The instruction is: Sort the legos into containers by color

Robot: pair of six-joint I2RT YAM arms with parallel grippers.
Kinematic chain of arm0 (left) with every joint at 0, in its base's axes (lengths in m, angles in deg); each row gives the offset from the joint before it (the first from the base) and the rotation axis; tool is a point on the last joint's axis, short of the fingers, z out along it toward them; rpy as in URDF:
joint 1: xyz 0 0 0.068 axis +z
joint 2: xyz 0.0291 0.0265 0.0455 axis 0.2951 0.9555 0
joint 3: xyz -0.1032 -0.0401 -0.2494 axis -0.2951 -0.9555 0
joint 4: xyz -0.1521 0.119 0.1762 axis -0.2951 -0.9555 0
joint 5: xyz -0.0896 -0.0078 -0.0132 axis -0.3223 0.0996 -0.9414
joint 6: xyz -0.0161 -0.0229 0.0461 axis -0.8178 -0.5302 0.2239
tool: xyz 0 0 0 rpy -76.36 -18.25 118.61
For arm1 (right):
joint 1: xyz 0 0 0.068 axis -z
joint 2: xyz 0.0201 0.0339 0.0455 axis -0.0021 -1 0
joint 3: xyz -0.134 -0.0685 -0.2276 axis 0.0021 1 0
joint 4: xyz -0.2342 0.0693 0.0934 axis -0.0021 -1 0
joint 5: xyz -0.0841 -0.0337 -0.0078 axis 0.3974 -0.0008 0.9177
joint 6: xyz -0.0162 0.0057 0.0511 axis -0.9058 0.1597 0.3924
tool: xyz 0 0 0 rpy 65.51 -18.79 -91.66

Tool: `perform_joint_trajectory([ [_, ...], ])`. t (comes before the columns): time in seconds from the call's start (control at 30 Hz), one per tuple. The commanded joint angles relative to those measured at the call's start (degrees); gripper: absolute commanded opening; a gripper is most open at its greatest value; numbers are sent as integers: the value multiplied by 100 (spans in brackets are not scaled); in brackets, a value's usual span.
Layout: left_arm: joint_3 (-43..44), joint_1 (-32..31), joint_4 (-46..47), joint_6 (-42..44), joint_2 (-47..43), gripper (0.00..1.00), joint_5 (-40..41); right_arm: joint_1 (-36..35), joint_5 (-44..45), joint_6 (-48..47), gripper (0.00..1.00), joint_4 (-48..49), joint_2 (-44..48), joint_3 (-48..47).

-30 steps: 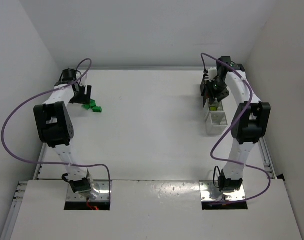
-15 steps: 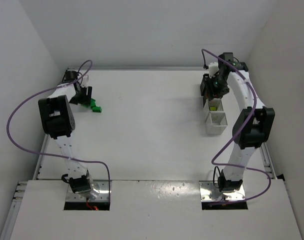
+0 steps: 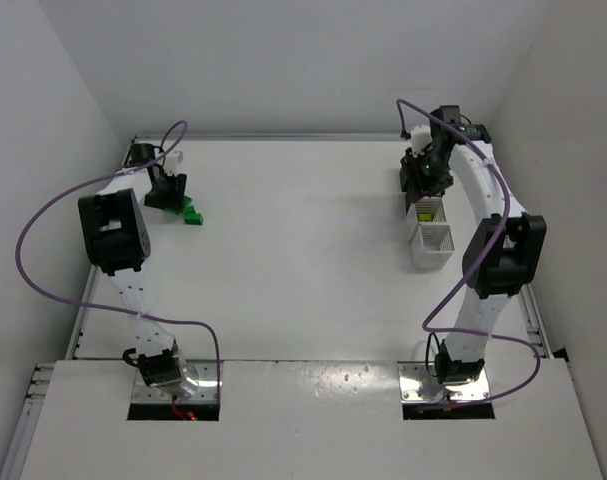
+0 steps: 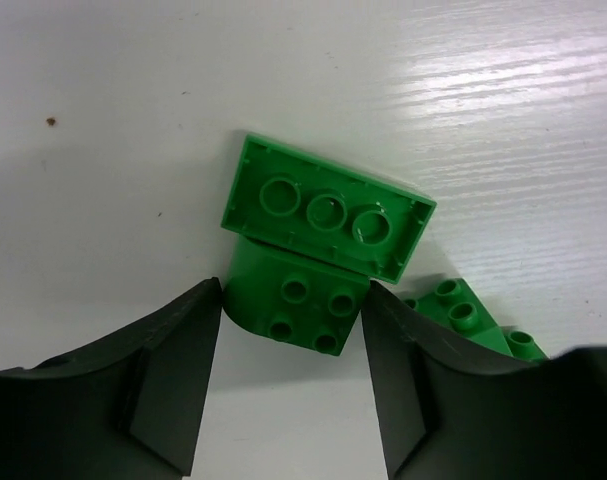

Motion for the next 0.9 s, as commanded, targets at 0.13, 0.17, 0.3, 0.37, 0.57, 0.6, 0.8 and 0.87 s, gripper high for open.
perform_joint_trajectory([
  [0.13, -314, 2, -83, 594, 123, 42, -375, -158, -933, 55, 47, -89, 152, -53],
  [0.17, -384, 2, -84, 646, 122, 39, -428, -158, -1189, 55, 47, -237, 213, 8],
  [0.3, -1041, 2, -84, 1007, -508, 28, -1076, -219, -3066, 55, 47, -546, 459, 420],
  [0.37, -1341, 2, -84, 1147, -676, 26, -1438, -280, -3658, 55, 47, -625, 546, 649],
  [0.57, -2387, -244, -84, 1341, -2231, 24, -2405, -447, -5408, 641, 47, -740, 565, 1143],
  [0.6, -2563, -349, -84, 1341, -2608, 24, -2589, -448, -5523, 774, 47, -627, 487, 1143],
  [0.8, -2846, -929, -215, 991, -3525, 24, -3451, -562, -6622, 2816, 50, 637, 213, 1441],
  [0.87, -2898, -1263, -216, 701, -3639, 24, -3915, -614, -6981, 3558, 52, 1621, 65, 1712],
])
